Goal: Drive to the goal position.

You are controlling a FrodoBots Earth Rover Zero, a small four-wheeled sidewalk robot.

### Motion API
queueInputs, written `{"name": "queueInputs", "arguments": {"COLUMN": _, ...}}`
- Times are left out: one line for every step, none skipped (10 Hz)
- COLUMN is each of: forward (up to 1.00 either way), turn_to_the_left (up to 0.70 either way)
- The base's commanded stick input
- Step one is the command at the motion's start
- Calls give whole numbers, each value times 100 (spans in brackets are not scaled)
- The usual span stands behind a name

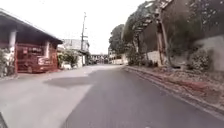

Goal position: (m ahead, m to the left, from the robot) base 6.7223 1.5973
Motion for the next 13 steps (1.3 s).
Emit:
{"name": "queueInputs", "arguments": {"forward": 70, "turn_to_the_left": 0}}
{"name": "queueInputs", "arguments": {"forward": 70, "turn_to_the_left": 0}}
{"name": "queueInputs", "arguments": {"forward": 70, "turn_to_the_left": 0}}
{"name": "queueInputs", "arguments": {"forward": 70, "turn_to_the_left": 0}}
{"name": "queueInputs", "arguments": {"forward": 70, "turn_to_the_left": 0}}
{"name": "queueInputs", "arguments": {"forward": 70, "turn_to_the_left": 0}}
{"name": "queueInputs", "arguments": {"forward": 70, "turn_to_the_left": 0}}
{"name": "queueInputs", "arguments": {"forward": 70, "turn_to_the_left": 0}}
{"name": "queueInputs", "arguments": {"forward": 70, "turn_to_the_left": 0}}
{"name": "queueInputs", "arguments": {"forward": 70, "turn_to_the_left": 0}}
{"name": "queueInputs", "arguments": {"forward": 70, "turn_to_the_left": 0}}
{"name": "queueInputs", "arguments": {"forward": 70, "turn_to_the_left": 0}}
{"name": "queueInputs", "arguments": {"forward": 70, "turn_to_the_left": 0}}
